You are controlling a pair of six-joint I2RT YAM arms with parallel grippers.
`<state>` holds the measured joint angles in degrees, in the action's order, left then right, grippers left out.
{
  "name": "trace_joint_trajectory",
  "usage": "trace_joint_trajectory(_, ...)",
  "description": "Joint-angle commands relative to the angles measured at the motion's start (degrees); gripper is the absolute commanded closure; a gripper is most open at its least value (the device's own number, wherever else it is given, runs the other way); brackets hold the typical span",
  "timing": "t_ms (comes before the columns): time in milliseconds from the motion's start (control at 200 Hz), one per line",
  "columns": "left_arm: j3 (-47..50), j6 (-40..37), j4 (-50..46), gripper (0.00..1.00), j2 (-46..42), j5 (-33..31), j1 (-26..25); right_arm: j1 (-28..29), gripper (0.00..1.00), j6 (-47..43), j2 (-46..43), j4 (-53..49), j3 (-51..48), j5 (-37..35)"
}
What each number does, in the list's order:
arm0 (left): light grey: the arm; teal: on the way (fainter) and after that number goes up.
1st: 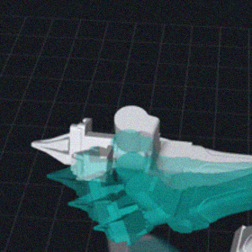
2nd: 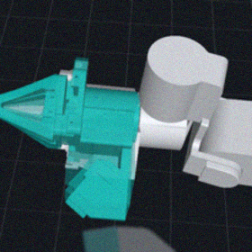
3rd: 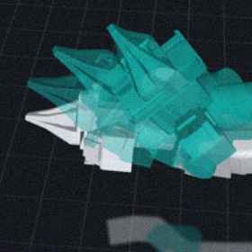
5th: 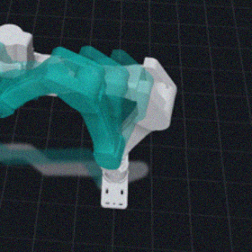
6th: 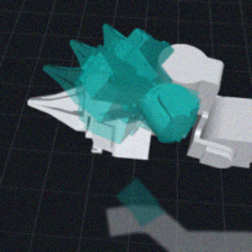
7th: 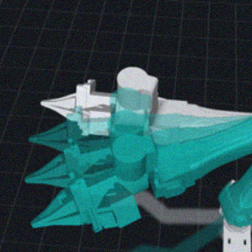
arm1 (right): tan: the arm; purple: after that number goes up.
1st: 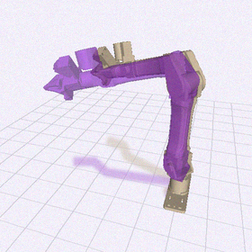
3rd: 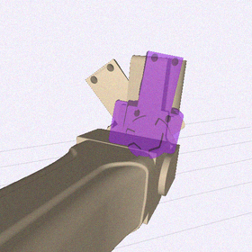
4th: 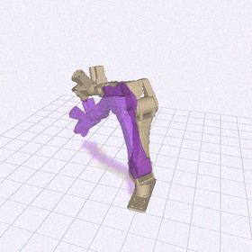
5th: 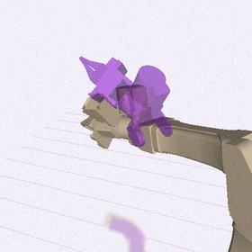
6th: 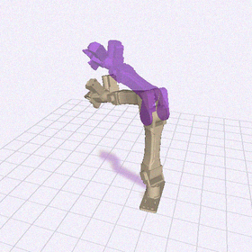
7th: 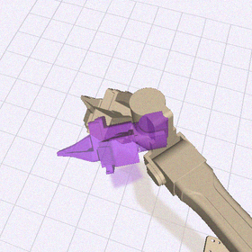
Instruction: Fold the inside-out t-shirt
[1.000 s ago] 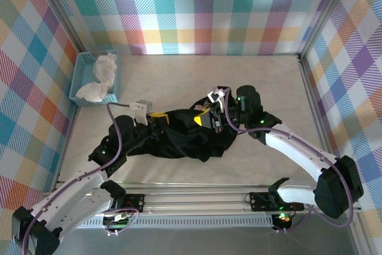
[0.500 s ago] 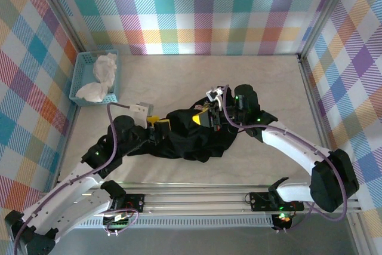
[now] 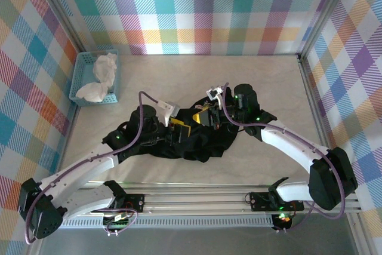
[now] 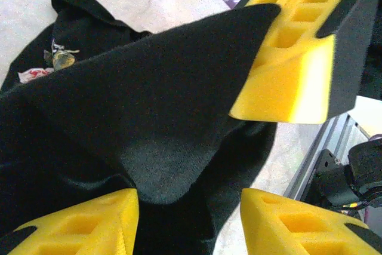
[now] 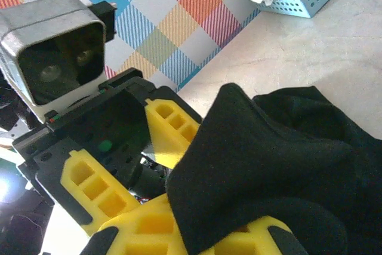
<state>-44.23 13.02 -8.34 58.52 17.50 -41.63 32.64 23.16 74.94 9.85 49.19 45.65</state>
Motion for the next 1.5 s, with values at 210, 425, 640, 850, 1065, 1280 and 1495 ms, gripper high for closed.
trace_joint_trajectory(210, -3.08, -0.79, 1.66, 0.68, 2.46, -0.89, -0.41, -0.48, 1.0, -0.31, -0.88, 1.08, 1.47, 0.55)
trace_joint_trajectory(425, -3.57, -1.41, 1.29, 0.92, 2.08, -1.3, -0.46, -0.56, 1.0, -1.27, -1.49, -0.37, 1.42, -0.13)
trace_joint_trajectory(640, -2.64, -0.18, 1.6, 1.0, -2.59, 0.62, -0.16, -0.56, 1.0, -3.98, -2.84, -3.57, 1.86, -3.41)
trace_joint_trajectory(850, -2.83, 5.73, 3.72, 1.0, -4.8, 6.36, 2.15, -0.56, 0.73, -6.41, -3.02, -9.17, 3.95, -7.72)
trace_joint_trajectory(1065, -3.58, 16.59, 4.83, 1.0, -5.17, 5.68, 5.72, -0.39, 0.57, -12.48, -5.42, -23.48, 7.59, -22.05)
trace_joint_trajectory(1280, -3.78, 21.21, 5.67, 1.0, -4.8, 5.92, 7.5, 2.69, 0.4, -17.64, -10.96, -19.58, 2.18, -18.28)
trace_joint_trajectory(1495, -4.47, 22.38, 5.38, 1.0, -4.13, 4.97, 8.58, 12.84, 0.47, -22.18, -10.47, -16.79, -0.58, -20.95)
